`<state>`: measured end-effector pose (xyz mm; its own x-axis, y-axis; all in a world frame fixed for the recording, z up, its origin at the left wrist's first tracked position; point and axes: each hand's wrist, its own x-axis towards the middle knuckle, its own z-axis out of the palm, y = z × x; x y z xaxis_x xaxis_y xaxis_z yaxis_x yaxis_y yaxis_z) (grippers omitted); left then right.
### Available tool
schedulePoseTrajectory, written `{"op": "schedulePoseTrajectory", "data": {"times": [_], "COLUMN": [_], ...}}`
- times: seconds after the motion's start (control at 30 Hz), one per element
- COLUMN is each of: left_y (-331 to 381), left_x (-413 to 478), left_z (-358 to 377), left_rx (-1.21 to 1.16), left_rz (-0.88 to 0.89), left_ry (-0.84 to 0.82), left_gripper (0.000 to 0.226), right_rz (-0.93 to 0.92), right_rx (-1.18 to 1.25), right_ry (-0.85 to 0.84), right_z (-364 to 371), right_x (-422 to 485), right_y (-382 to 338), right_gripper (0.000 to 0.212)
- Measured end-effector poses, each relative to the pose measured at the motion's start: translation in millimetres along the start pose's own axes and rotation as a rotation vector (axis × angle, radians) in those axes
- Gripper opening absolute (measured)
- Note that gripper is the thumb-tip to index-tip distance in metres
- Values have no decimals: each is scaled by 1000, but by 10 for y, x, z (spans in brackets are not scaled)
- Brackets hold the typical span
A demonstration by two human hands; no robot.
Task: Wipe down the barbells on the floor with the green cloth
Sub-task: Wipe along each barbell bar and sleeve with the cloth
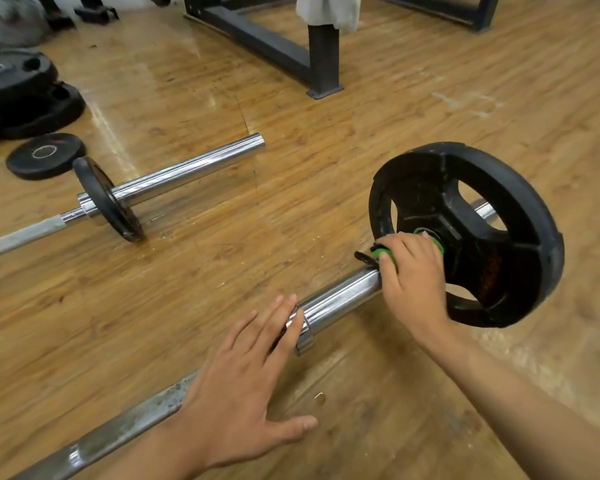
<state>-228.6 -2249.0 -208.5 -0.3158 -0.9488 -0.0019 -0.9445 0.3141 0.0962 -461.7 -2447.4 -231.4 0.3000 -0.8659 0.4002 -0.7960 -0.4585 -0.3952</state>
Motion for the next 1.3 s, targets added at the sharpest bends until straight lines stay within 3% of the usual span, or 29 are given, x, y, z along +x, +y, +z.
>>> {"op": "schedulePoseTrajectory", "data": {"times": [0.07,0.17,0.23,0.3,0.4,0.5,0.6,0.7,0.73,0.9,1.03,1.17,1.3], "left_y": [52,79,48,-28,-142,-148,-73,-12,13,166,262,360,479], "left_x": [-31,-74,-86,-60,35,76,23,-11,-24,-77,-104,-139,-184], "left_z": [2,3,-17,-37,-33,28,27,30,35,71,125,175,210], "left_rx": [-28,-85,-137,-157,-94,-145,-134,-173,-167,-115,-57,40,60], "left_rz": [11,30,64,98,148,188,186,208,216,217,258,274,267], "left_ry": [-13,-14,2,18,-1,-51,-42,-48,-38,-15,40,97,115], "left_gripper": [111,109,104,95,85,91,102,105,104,102,99,95,97], "right_rz": [31,-264,-445,-359,-41,61,-169,-438,-430,-10,-212,-447,-201], "right_rx": [18,87,57,-14,-103,-48,-24,-55,-78,-232,-228,-103,-139], "right_ry": [-14,-124,-216,-188,-80,-83,-153,-288,-304,-251,-410,-373,-153], "right_z": [48,99,-5,-77,-188,-151,-91,-212,-266,-419,-324,-474,-645], "right_x": [-112,-441,-448,-366,-223,-251,-509,-498,-451,-199,-472,-720,-517], "right_y": [-362,-665,-461,-133,191,-84,-473,-237,-89,61,-540,-260,414], "right_gripper": [34,32,37,43,51,46,35,41,42,38,35,36,38]}}
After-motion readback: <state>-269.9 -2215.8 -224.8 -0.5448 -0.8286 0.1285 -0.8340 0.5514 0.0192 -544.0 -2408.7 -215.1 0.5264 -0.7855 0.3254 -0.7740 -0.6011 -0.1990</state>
